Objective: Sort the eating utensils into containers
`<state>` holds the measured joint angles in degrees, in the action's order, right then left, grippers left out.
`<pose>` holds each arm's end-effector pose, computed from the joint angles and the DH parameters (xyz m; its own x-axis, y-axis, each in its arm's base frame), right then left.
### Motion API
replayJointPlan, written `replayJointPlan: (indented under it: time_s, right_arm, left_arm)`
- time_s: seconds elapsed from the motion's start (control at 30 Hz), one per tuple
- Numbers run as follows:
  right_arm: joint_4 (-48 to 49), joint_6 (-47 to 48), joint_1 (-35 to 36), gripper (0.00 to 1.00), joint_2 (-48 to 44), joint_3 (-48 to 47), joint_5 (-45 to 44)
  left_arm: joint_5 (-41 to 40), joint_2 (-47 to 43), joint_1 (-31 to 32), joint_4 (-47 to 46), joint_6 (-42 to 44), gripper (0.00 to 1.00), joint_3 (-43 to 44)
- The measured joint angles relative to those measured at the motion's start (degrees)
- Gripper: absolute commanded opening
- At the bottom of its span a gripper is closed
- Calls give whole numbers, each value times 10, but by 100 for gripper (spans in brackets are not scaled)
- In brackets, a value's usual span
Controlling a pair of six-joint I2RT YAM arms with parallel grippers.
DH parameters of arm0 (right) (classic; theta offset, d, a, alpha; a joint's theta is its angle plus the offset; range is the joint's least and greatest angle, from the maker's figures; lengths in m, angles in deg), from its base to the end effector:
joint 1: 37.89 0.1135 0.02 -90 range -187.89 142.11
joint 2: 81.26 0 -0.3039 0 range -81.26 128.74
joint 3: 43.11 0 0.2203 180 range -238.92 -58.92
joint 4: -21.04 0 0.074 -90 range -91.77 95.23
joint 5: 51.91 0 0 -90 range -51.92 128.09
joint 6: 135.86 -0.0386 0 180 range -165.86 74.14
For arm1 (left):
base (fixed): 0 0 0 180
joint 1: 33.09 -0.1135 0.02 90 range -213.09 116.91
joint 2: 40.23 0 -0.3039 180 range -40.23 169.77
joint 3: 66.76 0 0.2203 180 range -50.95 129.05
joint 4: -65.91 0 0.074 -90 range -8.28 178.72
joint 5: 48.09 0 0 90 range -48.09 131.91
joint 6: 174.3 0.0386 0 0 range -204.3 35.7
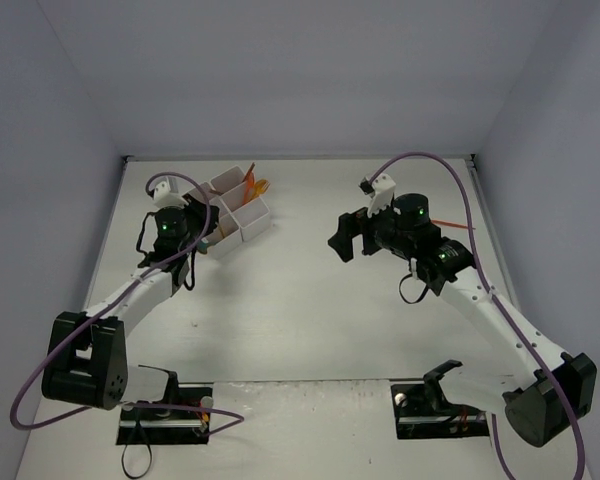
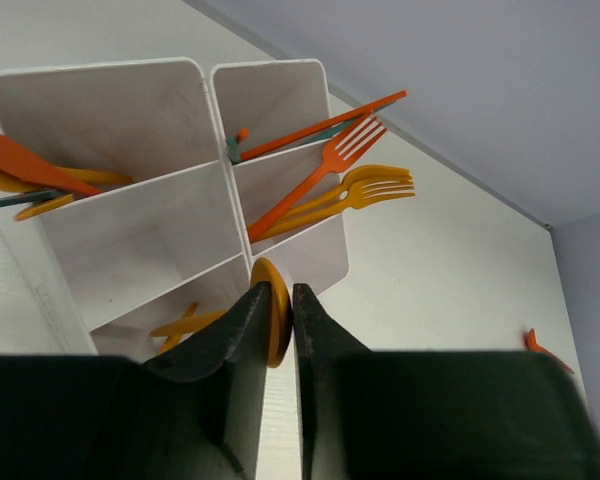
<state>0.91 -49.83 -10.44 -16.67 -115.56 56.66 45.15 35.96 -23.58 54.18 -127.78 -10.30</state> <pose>0.1859 0.1104 0.3946 -0.2375 -0.0494 -0.9701 -0.6984 0.7029 0.1352 0.2622 -0.0461 0.3186 -0.2511 -0.6545 -0.7131 0.0653 0.7236 -0.6871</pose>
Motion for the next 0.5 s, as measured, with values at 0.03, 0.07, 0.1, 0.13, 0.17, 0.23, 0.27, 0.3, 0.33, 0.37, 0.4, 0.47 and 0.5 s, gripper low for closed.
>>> replayJointPlan:
  time_s: [0.03,0.07,0.1,0.13,0.17,0.23,0.27,0.3,0.33,0.37,0.4,0.47,0.5]
  right_arm:
    - [0,0,0,100,3,0,-2]
    - [0,-1,0,100,6,0,-6]
    - [0,-2,-1,100,9,0,-11]
    - [0,-3,-1,100,12,0,-16]
    - [0,-4,-1,100,14,0,-21]
    - [0,-8,-1,100,21,0,-32]
    - [0,-11,-1,100,26,-1,-39]
    - [-1,-14,-1,100,31,-2,-46]
    - [-1,-17,-1,100,37,-3,-52]
    - [-3,-20,-1,100,45,-6,-59]
    - [-4,-24,-2,100,53,-10,-68]
    - [-6,-34,-7,100,73,-24,-84]
    - [-8,-39,-11,100,84,-32,-93]
  left_arm:
    - [-3,-5,-2,-2,1,28,-6]
    - [-6,-9,-3,-3,2,31,-12]
    - [-10,-12,-5,-4,4,34,-17]
    - [-16,-15,-7,-4,5,37,-21]
    - [-20,-17,-8,-4,6,39,-26]
    - [-28,-18,-10,-3,8,46,-32]
    - [-32,-19,-11,-2,8,48,-35]
    - [-36,-20,-12,-1,9,51,-38]
    - [-39,-21,-12,2,9,55,-40]
    - [-42,-22,-13,4,10,57,-43]
    - [-45,-24,-13,6,10,60,-45]
    - [-49,-28,-14,13,10,65,-47]
    - [-50,-30,-14,17,11,66,-47]
